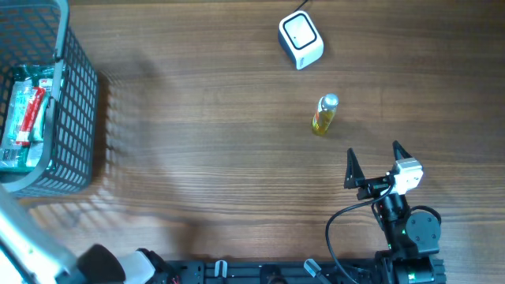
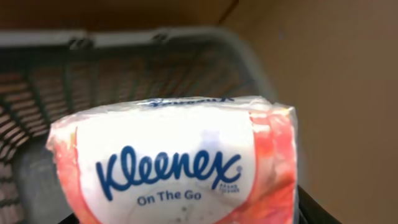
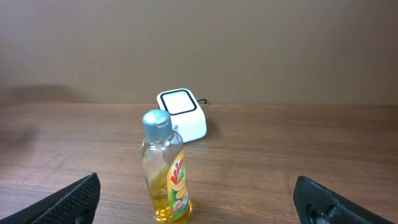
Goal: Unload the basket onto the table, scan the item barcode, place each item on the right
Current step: 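Return the left gripper to the basket and grasp the Kleenex tissue pack, then carry the tissue pack with the left gripper and place it beside the bottle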
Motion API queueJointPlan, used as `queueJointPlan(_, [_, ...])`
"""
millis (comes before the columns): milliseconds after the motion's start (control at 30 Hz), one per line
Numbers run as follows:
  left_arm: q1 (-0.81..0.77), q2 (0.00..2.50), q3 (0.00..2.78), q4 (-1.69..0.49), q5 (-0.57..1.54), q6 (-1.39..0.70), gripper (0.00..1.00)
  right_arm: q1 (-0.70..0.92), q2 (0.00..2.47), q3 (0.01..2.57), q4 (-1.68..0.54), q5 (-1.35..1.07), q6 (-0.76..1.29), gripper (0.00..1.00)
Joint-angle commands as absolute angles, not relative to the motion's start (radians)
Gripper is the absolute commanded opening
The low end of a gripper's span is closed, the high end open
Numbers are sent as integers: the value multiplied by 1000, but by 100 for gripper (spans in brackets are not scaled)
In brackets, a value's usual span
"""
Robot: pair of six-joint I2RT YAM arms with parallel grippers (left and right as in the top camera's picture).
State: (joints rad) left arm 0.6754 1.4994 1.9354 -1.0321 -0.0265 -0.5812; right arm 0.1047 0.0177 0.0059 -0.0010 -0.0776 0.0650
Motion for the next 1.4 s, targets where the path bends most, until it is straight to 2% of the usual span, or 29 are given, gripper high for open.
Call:
queueJointPlan(0, [603,1432,1994,-1025,63,-580,35,101,14,5,1,-68,54,100])
queueJointPlan(333, [160,1400,1995,-1175,-3,-580,37,101,14,5,2,-68,54,100])
queueJointPlan(433, [-32,1445,1995,-1252,-109,-580,36,101,14,5,1,-68,54,100])
queueJointPlan(667, [-332,1655,1994,-1367,-125,-596,36,101,14,5,2,-68,54,100])
queueJointPlan(1067, [-622,1933,1993,-1337,-174,-823,45,101,14,5,2,-68,55,100])
queueJointPlan(1267, [-709,2021,1993,-1324,-196,-941,45,101,14,5,2,-68,54,100])
queueJointPlan(1367, [-753,2072,1989,-1291,-196,-1078,40,101,14,5,2,-68,54,100])
